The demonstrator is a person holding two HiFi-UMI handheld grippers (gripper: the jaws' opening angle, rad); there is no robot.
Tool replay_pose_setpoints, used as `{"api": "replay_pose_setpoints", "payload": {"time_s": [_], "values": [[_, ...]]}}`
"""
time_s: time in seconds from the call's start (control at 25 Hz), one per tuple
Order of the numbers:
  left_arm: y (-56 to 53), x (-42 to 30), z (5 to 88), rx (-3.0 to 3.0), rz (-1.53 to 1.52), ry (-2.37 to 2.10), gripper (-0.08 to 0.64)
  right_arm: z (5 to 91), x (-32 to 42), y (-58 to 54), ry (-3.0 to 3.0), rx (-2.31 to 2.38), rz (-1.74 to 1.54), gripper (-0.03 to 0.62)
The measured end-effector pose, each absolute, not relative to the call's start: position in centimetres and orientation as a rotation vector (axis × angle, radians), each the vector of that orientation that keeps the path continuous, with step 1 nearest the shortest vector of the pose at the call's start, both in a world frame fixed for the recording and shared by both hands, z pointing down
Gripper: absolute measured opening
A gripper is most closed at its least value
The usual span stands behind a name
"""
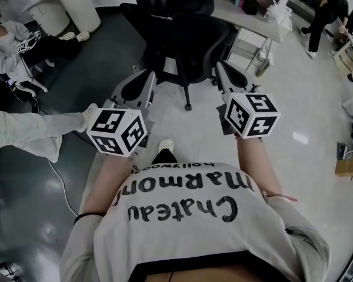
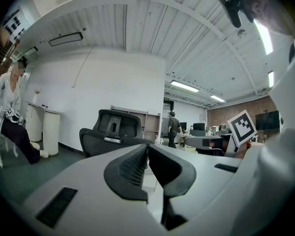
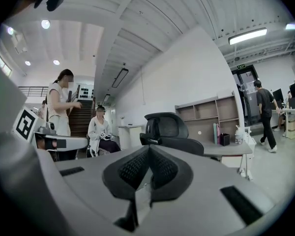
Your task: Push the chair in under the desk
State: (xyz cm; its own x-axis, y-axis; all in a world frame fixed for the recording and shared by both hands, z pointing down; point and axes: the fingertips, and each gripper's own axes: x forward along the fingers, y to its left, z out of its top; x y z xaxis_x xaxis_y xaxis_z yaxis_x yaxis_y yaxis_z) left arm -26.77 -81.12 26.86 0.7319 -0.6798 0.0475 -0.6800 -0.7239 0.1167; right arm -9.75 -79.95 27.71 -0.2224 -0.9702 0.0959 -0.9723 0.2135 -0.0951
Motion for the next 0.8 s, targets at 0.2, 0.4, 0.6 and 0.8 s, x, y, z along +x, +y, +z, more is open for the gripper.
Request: {"api": "replay_pose_setpoints", "payload": {"time_s": [0.2, 0.4, 0.6, 0.8], "values": [[-79.0, -27.3, 28.2, 2.783, 0.014, -1.105, 0.028, 29.1, -10.1, -77.9, -2.418, 1.934, 0.230, 0.006], [-78.0, -27.7, 28.7, 2.779, 0.018, -1.095, 0.028, 30.0, -10.6, -76.9, -2.404, 1.924, 0.249, 0.006], [-77.9, -28.1, 28.4, 2.783, 0.003, -1.095, 0.028, 29.9, -10.7, -76.6, -2.394, 1.926, 0.242, 0.006], [-78.3, -28.4, 28.1, 2.785, -0.001, -1.089, 0.028, 29.9, -10.9, -76.9, -2.376, 1.934, 0.241, 0.008]]}}
